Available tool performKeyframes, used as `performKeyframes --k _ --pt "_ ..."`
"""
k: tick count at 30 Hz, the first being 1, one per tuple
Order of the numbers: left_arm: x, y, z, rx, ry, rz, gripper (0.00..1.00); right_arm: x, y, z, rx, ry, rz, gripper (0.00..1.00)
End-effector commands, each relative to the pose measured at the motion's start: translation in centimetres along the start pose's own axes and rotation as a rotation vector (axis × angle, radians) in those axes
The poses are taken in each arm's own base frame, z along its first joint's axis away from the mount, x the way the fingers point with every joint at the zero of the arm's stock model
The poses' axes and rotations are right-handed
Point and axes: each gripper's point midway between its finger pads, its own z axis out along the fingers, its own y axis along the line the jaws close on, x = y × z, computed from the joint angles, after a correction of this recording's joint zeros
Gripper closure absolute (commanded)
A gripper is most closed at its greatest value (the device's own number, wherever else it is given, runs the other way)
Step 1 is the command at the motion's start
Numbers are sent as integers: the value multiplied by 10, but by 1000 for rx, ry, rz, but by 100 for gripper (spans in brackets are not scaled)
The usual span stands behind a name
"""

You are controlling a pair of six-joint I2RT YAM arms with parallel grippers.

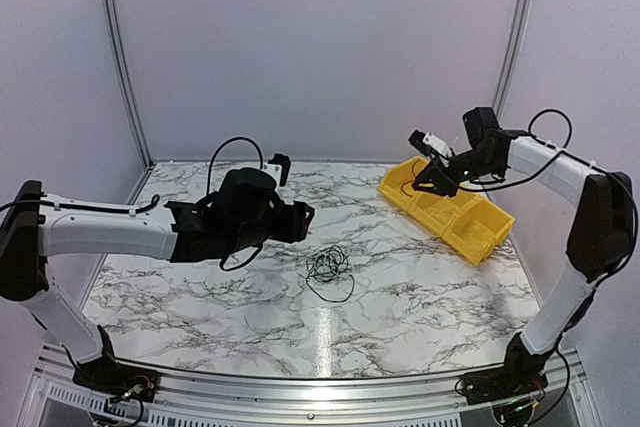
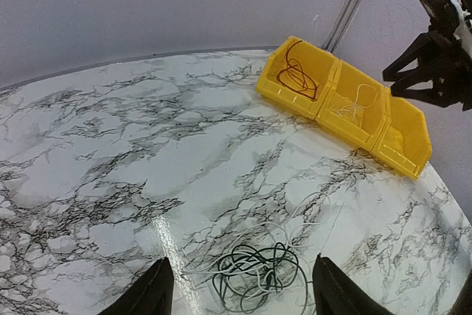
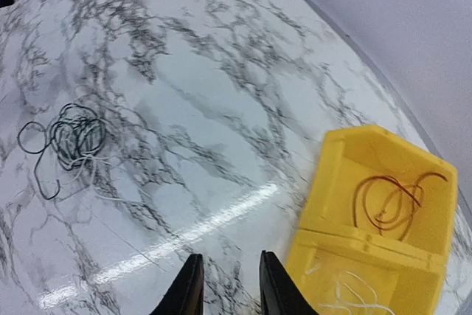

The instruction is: Untangle the cables

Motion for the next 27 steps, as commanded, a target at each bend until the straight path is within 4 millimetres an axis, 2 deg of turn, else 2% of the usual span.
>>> performKeyframes --k 1,3,5,9,13,15,17,19,21,23,26,27 --pt "17 -17 6 96 114 -41 33 -8 79 33 -264 -57 -171 70" --pt "32 -17 10 110 165 -80 32 6 101 50 -335 -33 -245 61" --pt "41 -16 13 106 186 -128 32 19 115 60 -388 -13 -332 52" --pt "28 7 8 -24 99 -229 24 45 134 72 -422 36 -549 42" --pt "12 20 -7 -41 3 -266 15 61 131 104 -332 151 -661 41" --pt "14 34 -11 -113 4 -283 6 63 127 116 -310 174 -677 41" --pt "21 43 -8 -157 34 -264 5 66 119 129 -272 191 -679 42" --pt "25 41 -4 -156 59 -253 6 67 110 139 -239 210 -660 45" --pt "23 33 -2 -125 70 -257 9 63 103 145 -219 216 -635 55" --pt "24 27 1 -100 74 -259 11 58 101 146 -214 218 -623 71" --pt "27 20 6 -66 74 -256 15 41 101 133 -205 197 -582 96" --pt "27 16 8 -45 75 -250 16 32 102 126 -195 178 -553 100"
